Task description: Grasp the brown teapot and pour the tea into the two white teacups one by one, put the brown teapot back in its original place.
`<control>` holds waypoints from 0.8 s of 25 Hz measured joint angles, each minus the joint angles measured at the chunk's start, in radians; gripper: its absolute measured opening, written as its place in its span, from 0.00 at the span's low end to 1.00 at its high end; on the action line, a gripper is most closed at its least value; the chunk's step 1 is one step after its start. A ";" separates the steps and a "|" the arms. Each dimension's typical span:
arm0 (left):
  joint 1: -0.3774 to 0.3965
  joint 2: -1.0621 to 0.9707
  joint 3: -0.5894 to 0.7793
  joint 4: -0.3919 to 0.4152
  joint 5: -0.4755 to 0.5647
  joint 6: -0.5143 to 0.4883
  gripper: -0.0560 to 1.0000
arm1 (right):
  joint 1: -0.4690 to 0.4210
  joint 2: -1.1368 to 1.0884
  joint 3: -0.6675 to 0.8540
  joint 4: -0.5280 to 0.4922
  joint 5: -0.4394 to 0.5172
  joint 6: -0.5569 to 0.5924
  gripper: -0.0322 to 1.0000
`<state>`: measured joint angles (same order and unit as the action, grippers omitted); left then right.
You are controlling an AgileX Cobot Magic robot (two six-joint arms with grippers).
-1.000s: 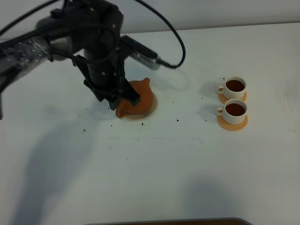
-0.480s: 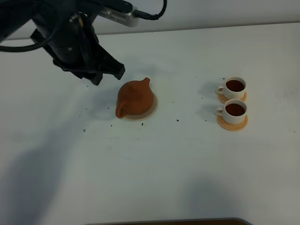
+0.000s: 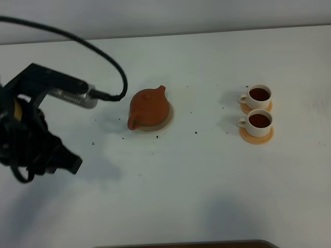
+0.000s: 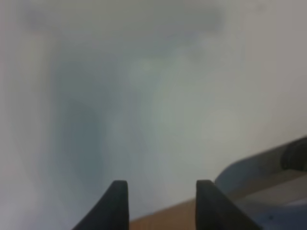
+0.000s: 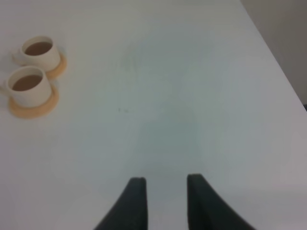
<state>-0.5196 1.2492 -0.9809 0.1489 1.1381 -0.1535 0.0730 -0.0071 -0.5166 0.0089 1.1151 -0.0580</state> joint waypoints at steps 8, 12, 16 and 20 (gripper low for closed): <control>0.000 -0.320 0.273 0.000 -0.073 -0.047 0.40 | 0.000 0.000 0.000 0.000 0.000 0.000 0.26; 0.000 -0.505 0.367 0.000 -0.092 -0.072 0.40 | 0.000 0.000 0.000 0.000 0.000 0.000 0.26; 0.000 -0.686 0.440 -0.001 -0.107 -0.084 0.40 | 0.000 0.000 0.000 0.000 0.000 0.000 0.26; 0.000 -0.837 0.490 -0.005 -0.106 -0.078 0.40 | 0.000 0.000 0.000 0.000 0.000 0.000 0.26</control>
<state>-0.5196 0.4125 -0.4908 0.1438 1.0325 -0.2317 0.0730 -0.0071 -0.5166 0.0089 1.1151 -0.0580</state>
